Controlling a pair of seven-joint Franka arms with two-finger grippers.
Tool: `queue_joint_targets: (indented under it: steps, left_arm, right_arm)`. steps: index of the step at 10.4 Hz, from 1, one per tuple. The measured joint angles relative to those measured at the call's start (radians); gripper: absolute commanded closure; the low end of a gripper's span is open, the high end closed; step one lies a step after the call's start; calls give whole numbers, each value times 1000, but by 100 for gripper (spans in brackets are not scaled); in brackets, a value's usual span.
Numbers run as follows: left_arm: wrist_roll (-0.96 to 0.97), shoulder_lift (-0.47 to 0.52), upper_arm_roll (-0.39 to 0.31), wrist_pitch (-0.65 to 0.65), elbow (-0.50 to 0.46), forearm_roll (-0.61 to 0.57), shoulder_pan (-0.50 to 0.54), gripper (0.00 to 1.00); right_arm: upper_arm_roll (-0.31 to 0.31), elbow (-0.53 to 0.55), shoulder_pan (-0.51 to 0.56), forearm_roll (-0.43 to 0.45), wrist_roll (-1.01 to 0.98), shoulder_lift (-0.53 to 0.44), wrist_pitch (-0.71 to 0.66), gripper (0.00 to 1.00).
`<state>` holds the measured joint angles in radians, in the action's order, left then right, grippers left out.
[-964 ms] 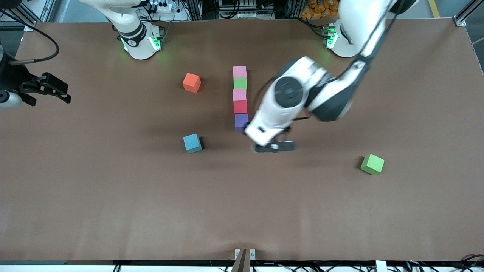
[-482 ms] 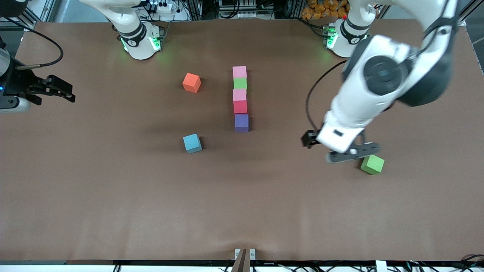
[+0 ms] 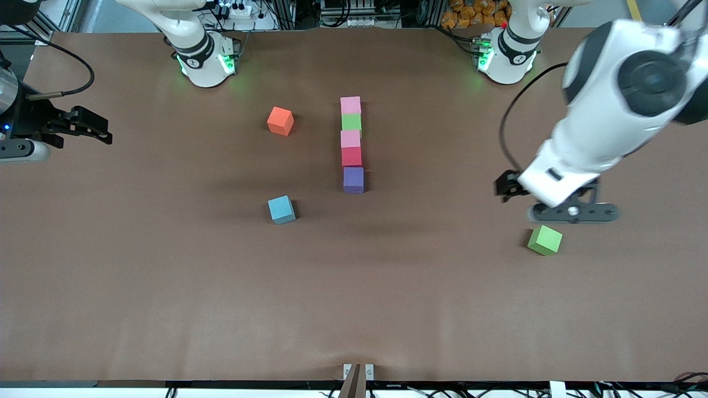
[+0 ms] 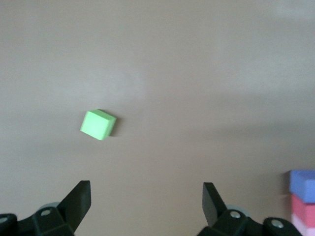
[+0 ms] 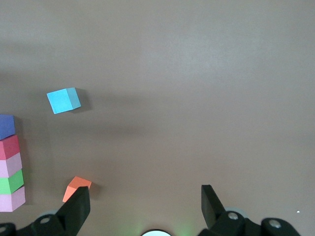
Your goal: Arrange blocks into number 1
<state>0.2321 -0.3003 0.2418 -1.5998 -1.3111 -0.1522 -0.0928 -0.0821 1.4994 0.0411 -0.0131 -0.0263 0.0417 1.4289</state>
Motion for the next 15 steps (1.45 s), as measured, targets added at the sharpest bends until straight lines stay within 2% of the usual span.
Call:
queue_joint_targets:
  steps: [3,4,15]
  left_arm:
    - [-194,108,-150,88,-5,104,25,0]
    - [-203,139,-165,107,-15,109,30,0]
    - [-190,302,-160,108,-175,109,56,0]
  right_arm:
    - [-1,0,0,0,0,2,-1,0]
    - [-2,0,0,0,0,3,-1,0]
    - [-2,-2,0,0,0,13,4,0]
